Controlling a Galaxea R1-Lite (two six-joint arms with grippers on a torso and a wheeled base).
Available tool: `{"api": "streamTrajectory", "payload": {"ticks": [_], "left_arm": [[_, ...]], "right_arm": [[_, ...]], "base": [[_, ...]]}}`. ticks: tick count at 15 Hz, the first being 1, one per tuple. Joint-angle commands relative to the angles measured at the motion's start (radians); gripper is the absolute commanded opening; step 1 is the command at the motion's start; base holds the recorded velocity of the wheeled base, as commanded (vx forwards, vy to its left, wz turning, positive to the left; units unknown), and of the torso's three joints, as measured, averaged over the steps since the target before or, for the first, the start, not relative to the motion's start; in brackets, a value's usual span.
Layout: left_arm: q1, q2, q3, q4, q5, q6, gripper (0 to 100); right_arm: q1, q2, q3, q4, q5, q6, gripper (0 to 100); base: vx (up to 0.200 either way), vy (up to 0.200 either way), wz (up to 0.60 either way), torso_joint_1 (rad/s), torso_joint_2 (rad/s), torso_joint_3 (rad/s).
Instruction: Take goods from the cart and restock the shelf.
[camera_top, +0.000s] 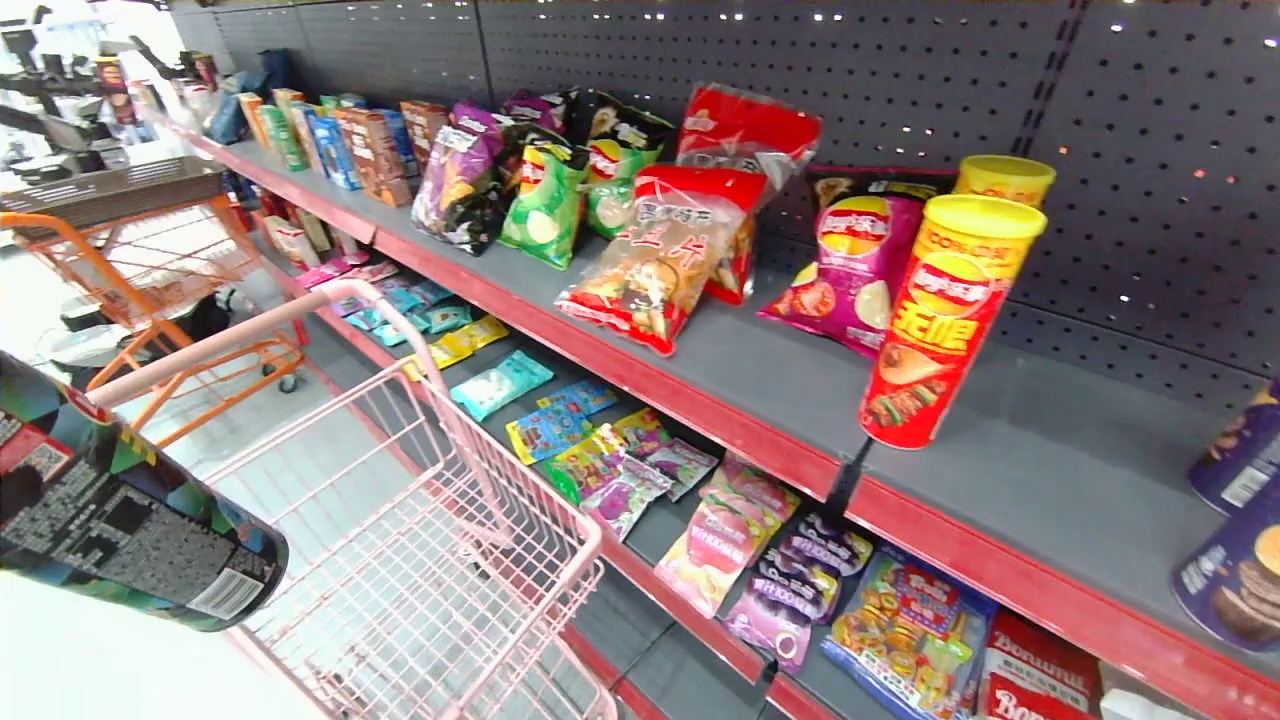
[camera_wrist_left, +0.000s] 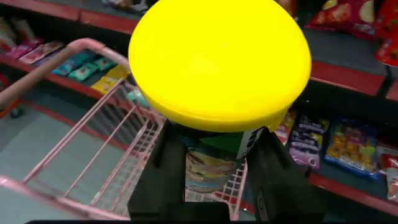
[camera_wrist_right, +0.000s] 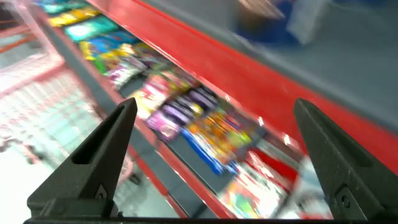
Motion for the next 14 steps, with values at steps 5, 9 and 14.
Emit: {"api": "streamTrajectory", "payload": {"ticks": [5,9,14], "left_arm": [[-0.002,-0.077,0.071,-0.002,0.001,0.019,0],[-0.002,-0.076,0.072,-0.002,-0.001,0.019,0],[-0.002,-0.071,0.071,-0.003,-0.002,0.019,0]], "right_arm": [[0.002,0.001,0.000,0.001,0.014,0.000,100],[0.001,0.001,0.000,0.001,0.014,0.000,100],[0.001,0.001,0.000,-0.001,0.014,0.003,100]], "base": [[0.000,0.000,0.36,0.167,-0.43,-0.252],[0.000,0.000,0.00,0.013,-0.02,-0.015],[0.000,0.000,-0.48,0.004,0.00,0.003]]}}
